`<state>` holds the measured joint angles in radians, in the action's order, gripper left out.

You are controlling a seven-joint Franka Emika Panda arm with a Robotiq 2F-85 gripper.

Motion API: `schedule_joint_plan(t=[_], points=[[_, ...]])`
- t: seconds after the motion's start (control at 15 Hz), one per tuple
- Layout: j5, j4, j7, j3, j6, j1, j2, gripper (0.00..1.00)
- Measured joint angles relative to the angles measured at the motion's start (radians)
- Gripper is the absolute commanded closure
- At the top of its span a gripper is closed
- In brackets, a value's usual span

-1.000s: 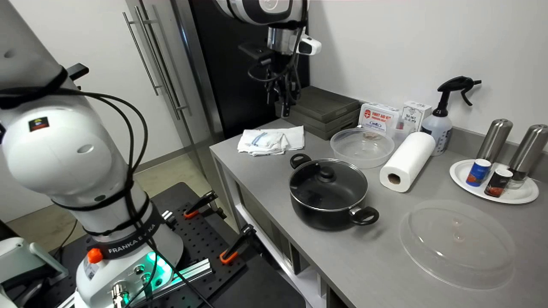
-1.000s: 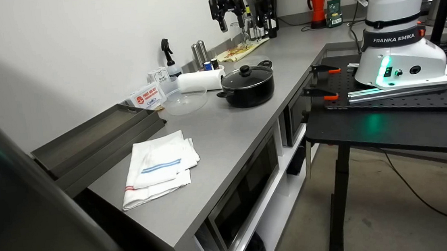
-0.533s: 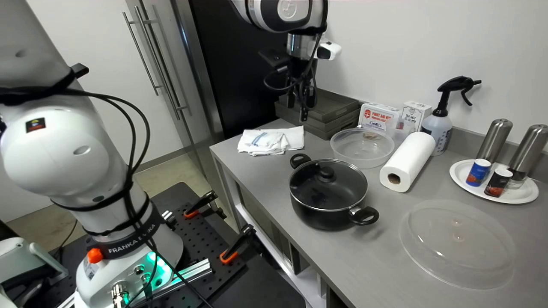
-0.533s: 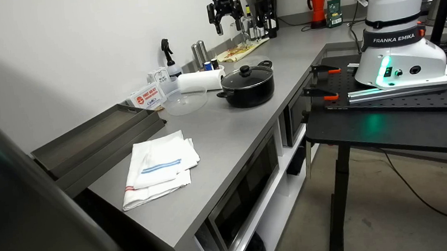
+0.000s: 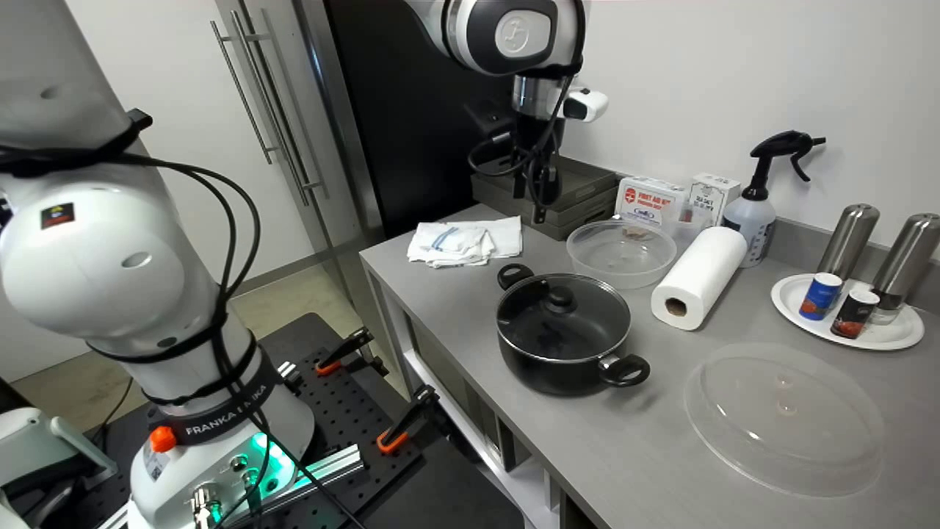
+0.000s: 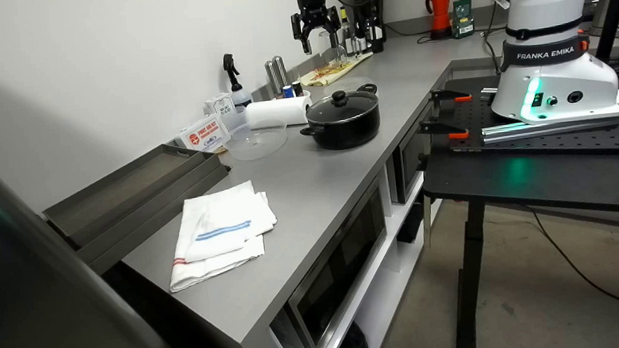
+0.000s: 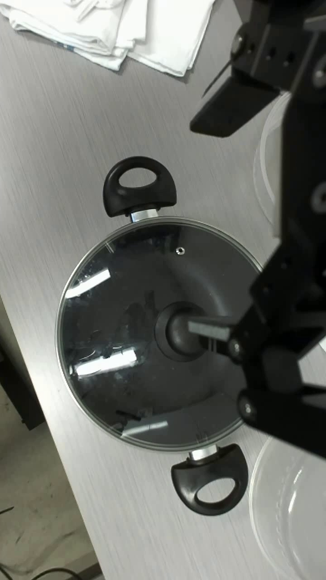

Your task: Uncover the pot and put the lid on the table

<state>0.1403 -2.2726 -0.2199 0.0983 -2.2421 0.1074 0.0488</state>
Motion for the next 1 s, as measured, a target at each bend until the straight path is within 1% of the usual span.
schedule_joint_plan(t=[0.53, 1.0], points=[[0.0, 0.0, -0.041, 0.028, -0.09, 0.009, 0.055, 0.0], [0.0, 0.0, -0.072, 0.052, -0.134, 0.025, 0.104, 0.0]])
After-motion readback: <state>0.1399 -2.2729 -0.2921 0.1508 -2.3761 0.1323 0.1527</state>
